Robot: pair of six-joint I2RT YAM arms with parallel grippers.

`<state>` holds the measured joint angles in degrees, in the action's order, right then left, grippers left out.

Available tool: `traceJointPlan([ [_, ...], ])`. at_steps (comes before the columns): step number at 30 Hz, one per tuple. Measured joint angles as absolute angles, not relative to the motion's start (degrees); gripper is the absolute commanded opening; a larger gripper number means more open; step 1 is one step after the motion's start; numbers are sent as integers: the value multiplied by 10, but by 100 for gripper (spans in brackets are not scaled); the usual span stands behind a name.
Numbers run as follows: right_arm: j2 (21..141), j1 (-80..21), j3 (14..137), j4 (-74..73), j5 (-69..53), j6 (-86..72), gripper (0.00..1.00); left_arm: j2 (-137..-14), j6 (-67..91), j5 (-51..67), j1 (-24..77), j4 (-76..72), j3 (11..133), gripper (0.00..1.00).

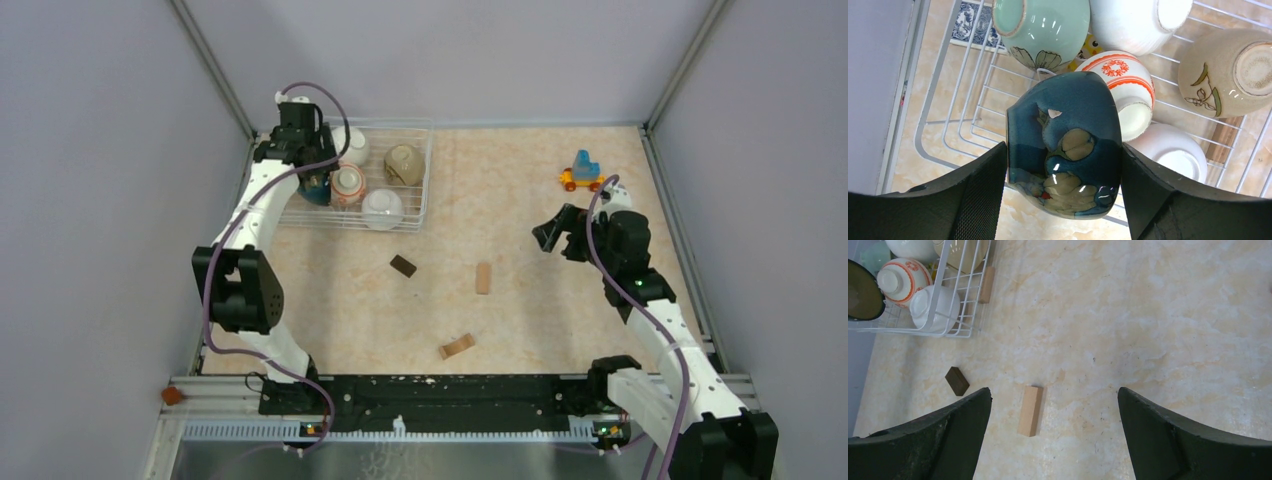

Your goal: Unload the bowls from the dish rack

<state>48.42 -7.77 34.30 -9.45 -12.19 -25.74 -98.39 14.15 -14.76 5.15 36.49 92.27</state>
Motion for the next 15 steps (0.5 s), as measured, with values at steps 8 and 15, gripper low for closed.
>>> traceJointPlan([
  [8, 485, -78, 343, -95, -125, -257, 95, -968, 157, -120, 22, 342, 893, 59],
  [15, 494, -78, 350, -93, -131, -258, 95, -940, 182, -29, -29, 330, 863, 58],
])
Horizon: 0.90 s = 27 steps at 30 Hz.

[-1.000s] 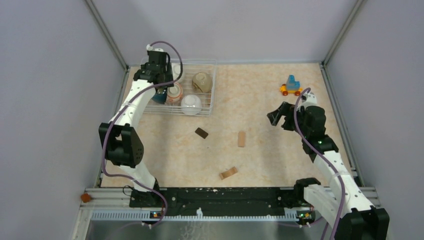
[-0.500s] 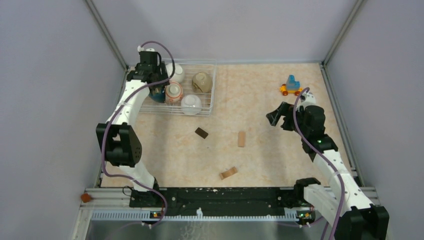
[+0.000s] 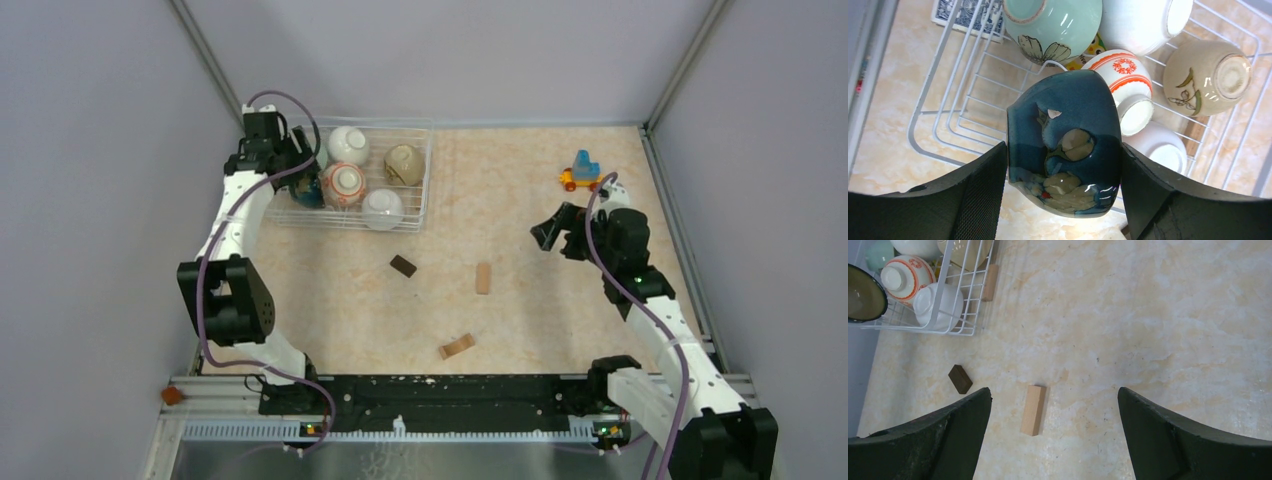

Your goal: Unload the bowls from the dish rack

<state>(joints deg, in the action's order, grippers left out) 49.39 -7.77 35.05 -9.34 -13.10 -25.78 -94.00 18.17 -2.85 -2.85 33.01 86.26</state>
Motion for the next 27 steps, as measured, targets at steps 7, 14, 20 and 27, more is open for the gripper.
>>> traceJointPlan([
  [7, 501, -78, 351, -95, -135, -258, 95, -940, 211, 50, -67, 303, 846, 56],
  [14, 505, -78, 358, -98, -139, -258, 95, -937, 235, 96, -91, 276, 831, 55],
  [20, 538, -85, 392, -102, -157, -256, 92, -913, 263, 153, -103, 255, 803, 55],
  [27, 590, -117, 429, -98, -171, -265, 86, -912, 292, 226, -102, 224, 794, 54],
])
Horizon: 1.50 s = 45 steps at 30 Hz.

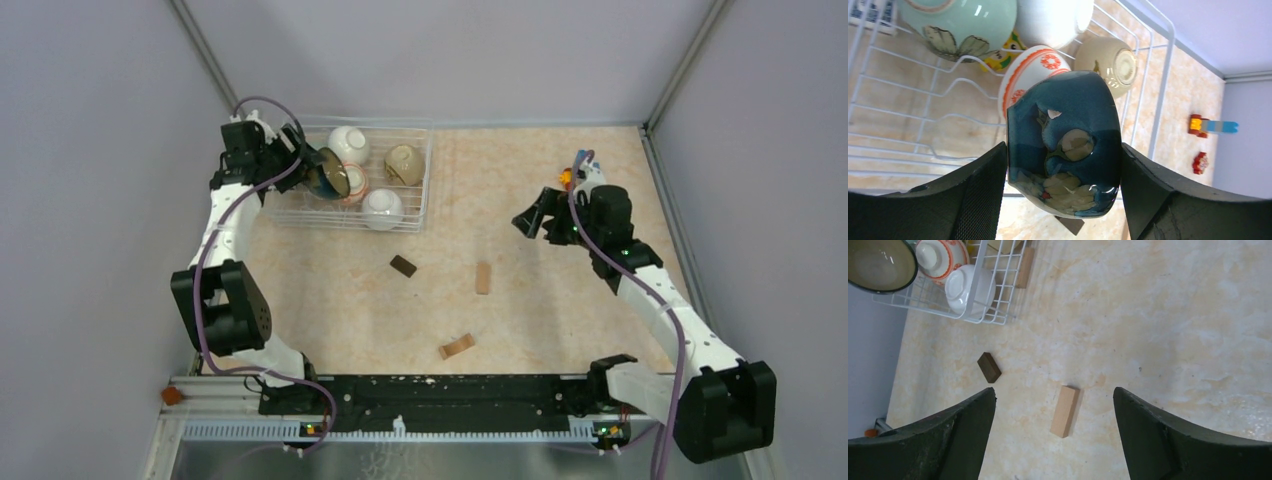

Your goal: Unload the bowls from the dish rack

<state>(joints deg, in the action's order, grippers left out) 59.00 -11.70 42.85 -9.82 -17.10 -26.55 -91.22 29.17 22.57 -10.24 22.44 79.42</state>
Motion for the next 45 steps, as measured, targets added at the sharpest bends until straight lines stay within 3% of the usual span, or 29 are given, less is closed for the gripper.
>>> traceJointPlan([
  [15, 754, -265, 580, -85, -142, -299, 81, -913, 377, 386, -102, 107, 732, 52],
  [20, 808, -289, 623, -75, -137, -319, 68, -913, 427, 461, -91, 23, 678, 51],
  [28, 887, -312, 689, -73, -128, -344, 67, -913, 488, 528, 7, -63, 634, 52],
  [32, 909, -328, 717, -72, -126, -347, 61, -913, 511, 548, 51, -99, 634, 52],
  [36, 919, -330, 721, -74, -126, -349, 45, -913, 525, 554, 69, -116, 633, 52],
  [44, 922, -329, 721, -75, -128, -350, 0, -913, 569, 559, 83, -167, 615, 53],
  [45, 922, -329, 721, -75, -127, -350, 0, -913, 574, 560, 82, -173, 613, 56],
])
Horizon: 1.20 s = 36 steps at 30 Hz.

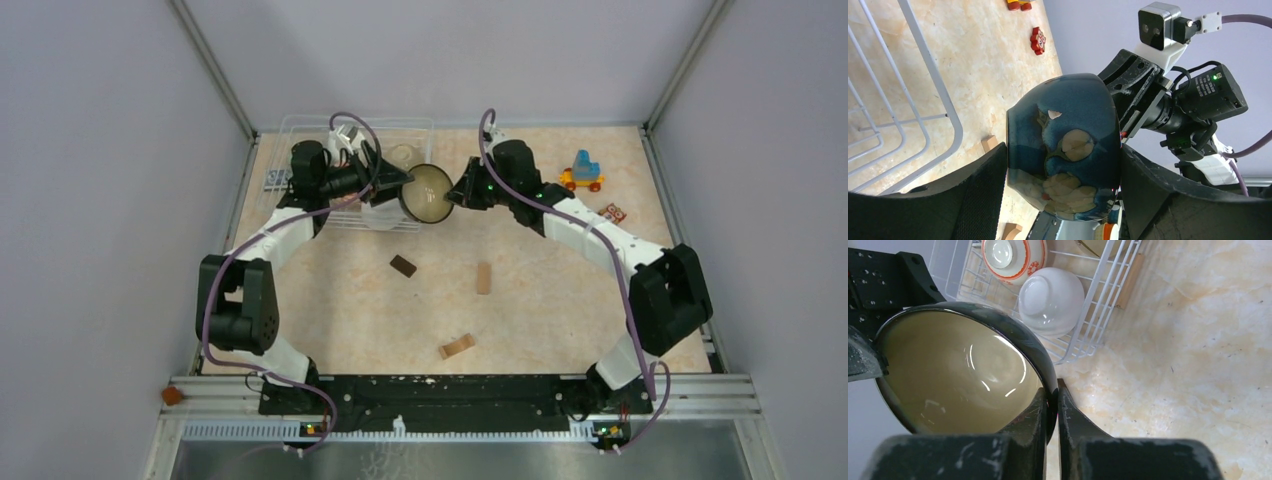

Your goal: Unload the bowls from the dish rack

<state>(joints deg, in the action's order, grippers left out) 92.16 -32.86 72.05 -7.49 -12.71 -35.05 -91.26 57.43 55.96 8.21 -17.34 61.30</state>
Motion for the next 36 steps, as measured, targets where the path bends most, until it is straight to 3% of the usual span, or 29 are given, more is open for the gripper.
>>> traceJointPlan([
  [4, 914, -329, 716, -76, -111, -347, 0, -913, 585, 561, 83, -189, 607, 98],
  [14, 868, -312, 679, -140, -54, -309, 0, -882, 505, 551, 97, -84, 662, 99],
  [26, 862, -236, 664, -182, 9, -295, 0, -848, 301, 384, 98, 146, 698, 99],
  [36, 922, -220, 745, -276, 148, -302, 0, -795, 255, 304, 63, 177, 698, 98],
])
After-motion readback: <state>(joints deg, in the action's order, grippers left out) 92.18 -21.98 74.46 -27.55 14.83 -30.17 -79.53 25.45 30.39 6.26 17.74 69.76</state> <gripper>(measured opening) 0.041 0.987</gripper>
